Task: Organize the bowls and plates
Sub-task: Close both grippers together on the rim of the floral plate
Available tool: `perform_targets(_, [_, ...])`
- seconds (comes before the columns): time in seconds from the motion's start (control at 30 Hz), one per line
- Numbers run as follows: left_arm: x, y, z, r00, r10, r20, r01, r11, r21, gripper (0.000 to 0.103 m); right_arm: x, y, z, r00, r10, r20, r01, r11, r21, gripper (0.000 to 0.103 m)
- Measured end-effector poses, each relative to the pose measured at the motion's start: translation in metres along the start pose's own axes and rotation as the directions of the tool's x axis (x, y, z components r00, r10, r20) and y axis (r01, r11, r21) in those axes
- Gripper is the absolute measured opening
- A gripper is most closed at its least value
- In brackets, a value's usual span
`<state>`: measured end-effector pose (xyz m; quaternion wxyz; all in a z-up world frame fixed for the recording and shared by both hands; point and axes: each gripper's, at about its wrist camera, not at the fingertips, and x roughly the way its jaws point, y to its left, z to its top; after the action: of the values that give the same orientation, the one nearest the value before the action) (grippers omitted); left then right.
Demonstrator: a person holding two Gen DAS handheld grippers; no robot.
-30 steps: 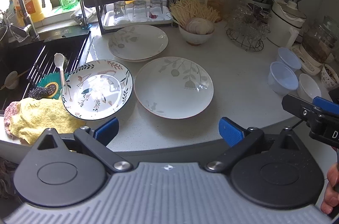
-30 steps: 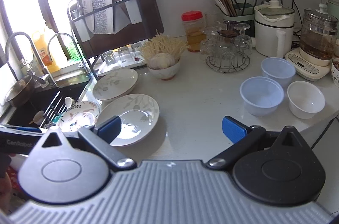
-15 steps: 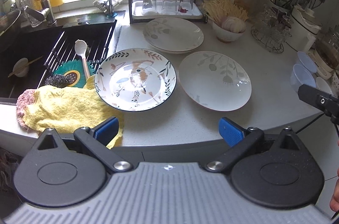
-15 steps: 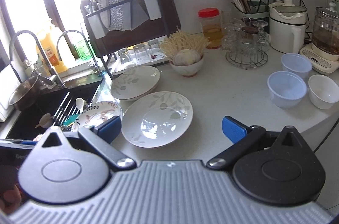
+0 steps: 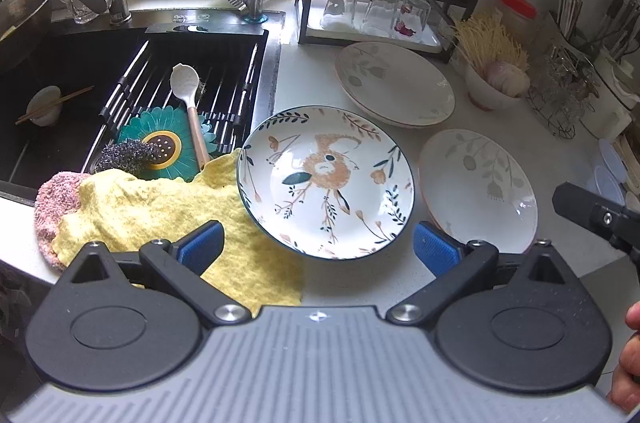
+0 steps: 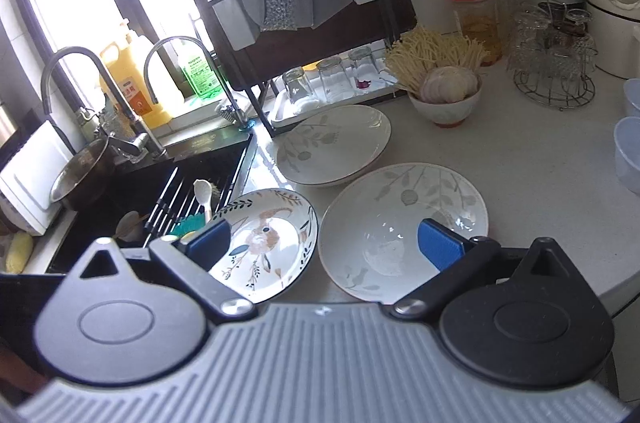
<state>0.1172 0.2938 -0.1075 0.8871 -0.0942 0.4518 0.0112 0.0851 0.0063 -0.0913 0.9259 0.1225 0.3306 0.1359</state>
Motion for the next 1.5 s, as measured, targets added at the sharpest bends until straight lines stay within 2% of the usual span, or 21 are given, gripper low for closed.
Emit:
perform_targets(0.33, [0.061, 0.052, 0.041, 0.997, -0.031, -0.076, 0.030, 1.000, -0.008, 0.102, 0.054, 0.022, -0.017, 0.987, 0.032, -0.160, -0.017, 0.996, 0.090, 0.096])
perform_targets(0.4, [0.071, 0.056, 0.047, 0.996, -0.031, -0.080, 0.032, 0.999, 0.013, 0.102, 0.065, 0.027, -0.022, 0.980, 0.039, -0.193, -0.019, 0.994, 0.104, 0.086])
perform_targets(0.53, [0.089, 0.064, 0.055, 0.993, -0.055, -0.102, 0.058, 0.998, 0.026, 0.101, 0.089, 0.033, -0.031, 0.965, 0.061, -0.255, -0.025, 0.990, 0.140, 0.075])
perform_targets(0.7, [0.107, 0.072, 0.058, 0.990, -0.070, -0.120, 0.074, 0.997, 0.023, 0.101, 0.112, 0.038, -0.038, 0.956, 0.059, -0.287, -0.017, 0.989, 0.147, 0.061])
perform_targets(0.83, [0.119, 0.078, 0.060, 0.989, -0.087, -0.115, 0.090, 0.996, 0.020, 0.099, 0.125, 0.035, -0.041, 0.954, 0.049, -0.297, 0.001, 0.986, 0.166, 0.057])
perform_targets(0.9, [0.127, 0.081, 0.061, 0.987, -0.106, -0.123, 0.108, 0.994, 0.009, 0.092, 0.129, 0.033, -0.042, 0.953, 0.052, -0.297, -0.002, 0.986, 0.167, 0.055])
perform_targets(0.97, [0.134, 0.083, 0.061, 0.984, -0.122, -0.130, 0.122, 0.992, -0.003, 0.087, 0.134, 0.031, -0.041, 0.954, 0.049, -0.297, 0.002, 0.985, 0.170, 0.048])
perform_targets(1.03, [0.139, 0.084, 0.062, 0.981, -0.135, -0.136, 0.134, 0.991, -0.011, 0.082, 0.137, 0.027, -0.040, 0.956, 0.051, -0.289, 0.009, 0.979, 0.203, 0.048])
perform_targets(1.2, [0.150, 0.090, 0.065, 0.976, -0.162, -0.145, 0.157, 0.987, -0.040, 0.051, 0.145, 0.026, -0.041, 0.961, 0.001, -0.276, 0.059, 0.976, 0.209, 0.043])
perform_targets(1.33, [0.154, 0.093, 0.071, 0.975, -0.178, -0.132, 0.172, 0.984, -0.050, 0.037, 0.150, 0.026, -0.042, 0.960, -0.003, -0.279, 0.066, 0.974, 0.218, 0.039])
perform_targets(1.4, [0.155, 0.093, 0.073, 0.977, -0.166, -0.131, 0.163, 0.986, -0.037, 0.024, 0.151, 0.025, -0.042, 0.959, -0.025, -0.283, 0.088, 0.973, 0.213, 0.029])
perform_targets(1.43, [0.156, 0.094, 0.073, 0.978, -0.165, -0.131, 0.163, 0.986, -0.031, 0.022, 0.151, 0.024, -0.042, 0.957, -0.035, -0.288, 0.099, 0.973, 0.210, 0.026])
perform_targets(1.47, [0.156, 0.094, 0.073, 0.977, -0.168, -0.130, 0.166, 0.986, -0.027, 0.018, 0.152, 0.024, -0.042, 0.954, -0.046, -0.297, 0.110, 0.974, 0.200, 0.018])
perform_targets(1.5, [0.157, 0.095, 0.073, 0.977, -0.170, -0.128, 0.168, 0.985, -0.026, 0.015, 0.152, 0.024, -0.041, 0.952, -0.051, -0.301, 0.112, 0.975, 0.190, 0.017])
